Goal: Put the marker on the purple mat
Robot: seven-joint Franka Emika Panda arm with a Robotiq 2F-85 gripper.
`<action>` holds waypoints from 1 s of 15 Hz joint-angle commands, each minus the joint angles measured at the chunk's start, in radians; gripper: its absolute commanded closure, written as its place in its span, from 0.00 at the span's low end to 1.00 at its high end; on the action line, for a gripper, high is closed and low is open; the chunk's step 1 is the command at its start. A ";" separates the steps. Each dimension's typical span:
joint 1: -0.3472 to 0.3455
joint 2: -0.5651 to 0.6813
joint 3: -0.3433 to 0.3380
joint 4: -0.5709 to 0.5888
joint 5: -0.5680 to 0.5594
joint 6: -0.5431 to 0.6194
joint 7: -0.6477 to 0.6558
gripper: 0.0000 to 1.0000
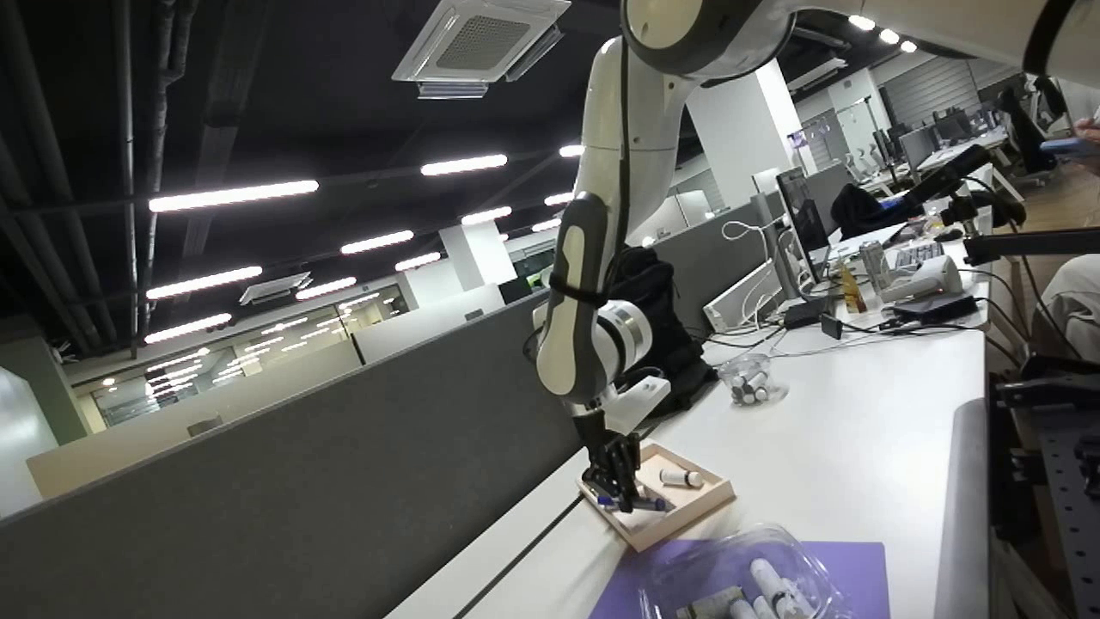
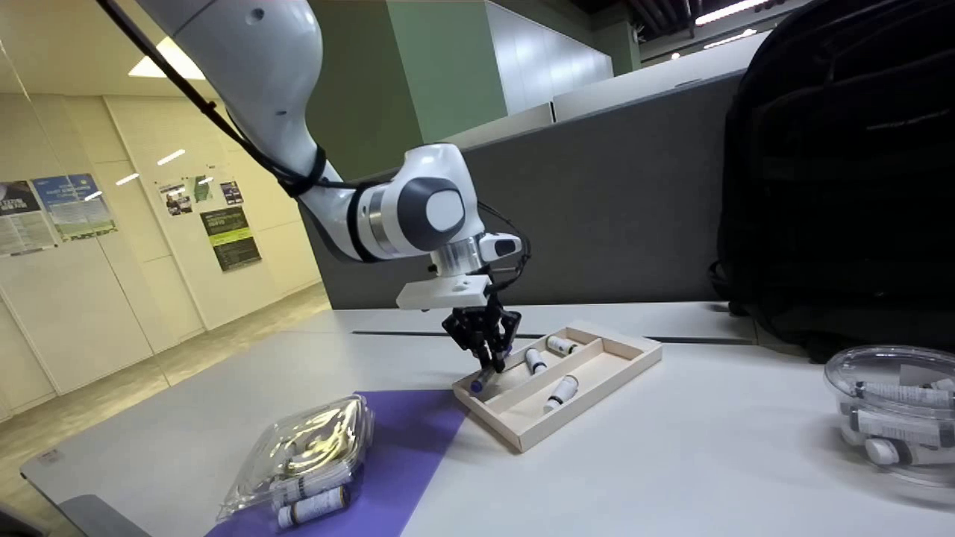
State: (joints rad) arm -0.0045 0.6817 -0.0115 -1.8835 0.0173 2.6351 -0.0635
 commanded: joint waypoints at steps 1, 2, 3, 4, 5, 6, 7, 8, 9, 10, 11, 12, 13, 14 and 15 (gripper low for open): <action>0.004 -0.125 0.029 -0.105 -0.016 0.002 -0.023 0.95; 0.001 -0.148 0.042 -0.123 -0.013 -0.005 -0.041 0.95; -0.003 -0.168 0.054 -0.139 -0.010 -0.012 -0.058 0.95; -0.006 -0.185 0.065 -0.155 -0.007 -0.019 -0.077 0.95; -0.006 -0.197 0.072 -0.167 -0.012 -0.029 -0.097 0.95; -0.009 -0.204 0.079 -0.176 -0.017 -0.041 -0.125 0.95; -0.013 -0.209 0.086 -0.185 -0.018 -0.053 -0.156 0.95; -0.015 -0.208 0.090 -0.192 -0.022 -0.062 -0.183 0.95; -0.018 -0.207 0.095 -0.201 -0.024 -0.068 -0.211 0.95; -0.019 -0.202 0.098 -0.213 -0.031 -0.063 -0.241 0.95; -0.020 -0.197 0.099 -0.228 -0.041 -0.041 -0.266 0.95; -0.020 -0.190 0.098 -0.245 -0.053 -0.015 -0.284 0.95; -0.015 -0.184 0.092 -0.260 -0.070 0.013 -0.292 0.95; -0.014 -0.177 0.089 -0.273 -0.086 0.041 -0.300 0.95; -0.016 -0.167 0.091 -0.286 -0.096 0.070 -0.307 0.95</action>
State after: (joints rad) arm -0.0090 0.5130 0.0744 -2.1176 -0.0361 2.6330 -0.3466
